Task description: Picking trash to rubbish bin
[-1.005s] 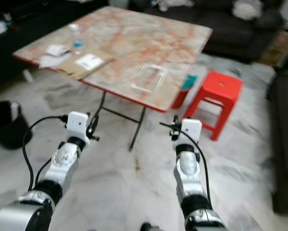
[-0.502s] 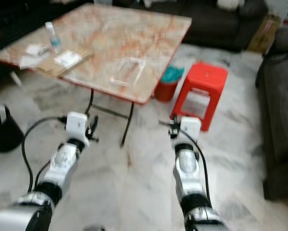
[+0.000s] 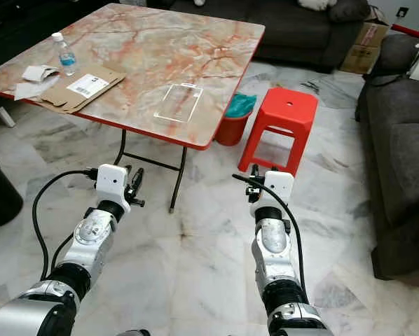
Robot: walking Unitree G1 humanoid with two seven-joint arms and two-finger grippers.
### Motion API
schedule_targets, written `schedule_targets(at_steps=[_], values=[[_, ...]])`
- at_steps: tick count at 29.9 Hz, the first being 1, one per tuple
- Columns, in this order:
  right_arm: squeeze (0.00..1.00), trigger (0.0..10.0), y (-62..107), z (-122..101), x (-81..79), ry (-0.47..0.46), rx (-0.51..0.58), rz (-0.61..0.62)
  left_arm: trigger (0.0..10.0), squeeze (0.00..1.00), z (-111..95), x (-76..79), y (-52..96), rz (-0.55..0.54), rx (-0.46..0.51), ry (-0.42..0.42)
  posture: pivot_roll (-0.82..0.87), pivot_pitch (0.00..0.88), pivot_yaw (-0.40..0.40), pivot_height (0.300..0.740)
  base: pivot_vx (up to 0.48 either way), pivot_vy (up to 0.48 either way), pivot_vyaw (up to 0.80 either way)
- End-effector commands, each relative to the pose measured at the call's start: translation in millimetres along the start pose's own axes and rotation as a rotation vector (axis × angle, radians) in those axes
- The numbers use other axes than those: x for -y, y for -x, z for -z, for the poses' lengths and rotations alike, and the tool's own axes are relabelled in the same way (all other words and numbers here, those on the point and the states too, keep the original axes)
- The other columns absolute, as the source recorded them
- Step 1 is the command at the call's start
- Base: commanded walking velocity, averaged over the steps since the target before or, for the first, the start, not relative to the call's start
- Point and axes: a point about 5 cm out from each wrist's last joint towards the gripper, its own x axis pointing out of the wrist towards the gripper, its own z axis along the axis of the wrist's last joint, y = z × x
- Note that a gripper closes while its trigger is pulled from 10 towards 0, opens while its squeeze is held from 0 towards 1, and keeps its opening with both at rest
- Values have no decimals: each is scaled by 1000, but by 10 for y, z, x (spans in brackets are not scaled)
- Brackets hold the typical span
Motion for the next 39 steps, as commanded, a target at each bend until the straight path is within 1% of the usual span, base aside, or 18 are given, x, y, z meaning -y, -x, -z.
schedule_targets(at_steps=[1,3,15,22,24,29,34,35,39], values=[[0,10000,-15,-19,-7,-11,2,2,10000,0,-9,5,-18,5,-7,3,100,121,-18,740,0,292,-800],[0,10000,-15,-29,-4,-2,10,1,10000,0,-8,7,-18,6,-8,4,100,122,-18,740,0,294,-613],[0,10000,-15,-39,-22,-4,18,-1,10000,0,0,14,-18,9,-17,11,100,123,-18,740,0,366,0],[0,10000,-25,-50,-27,-22,19,4,10000,0,-3,21,-20,10,-15,10,101,124,-18,740,0,441,0],[0,10000,-30,-46,-30,-13,10,3,10000,0,-4,29,-21,12,-15,1,101,124,-16,740,0,0,0],[0,10000,-30,-46,-26,-23,12,8,10000,0,2,78,-30,41,-25,12,101,124,-17,740,0,0,-800],[0,10000,-36,-62,-14,-26,20,16,10000,0,-42,118,-55,53,-6,19,100,126,-16,740,0,0,0],[0,10000,-40,-67,-14,-27,22,16,10000,0,-55,125,-69,55,-6,33,101,127,-15,740,0,0,0],[0,10000,-46,-76,-21,-29,25,15,10000,0,-81,128,-89,62,-2,40,100,126,-15,740,0,0,0]])
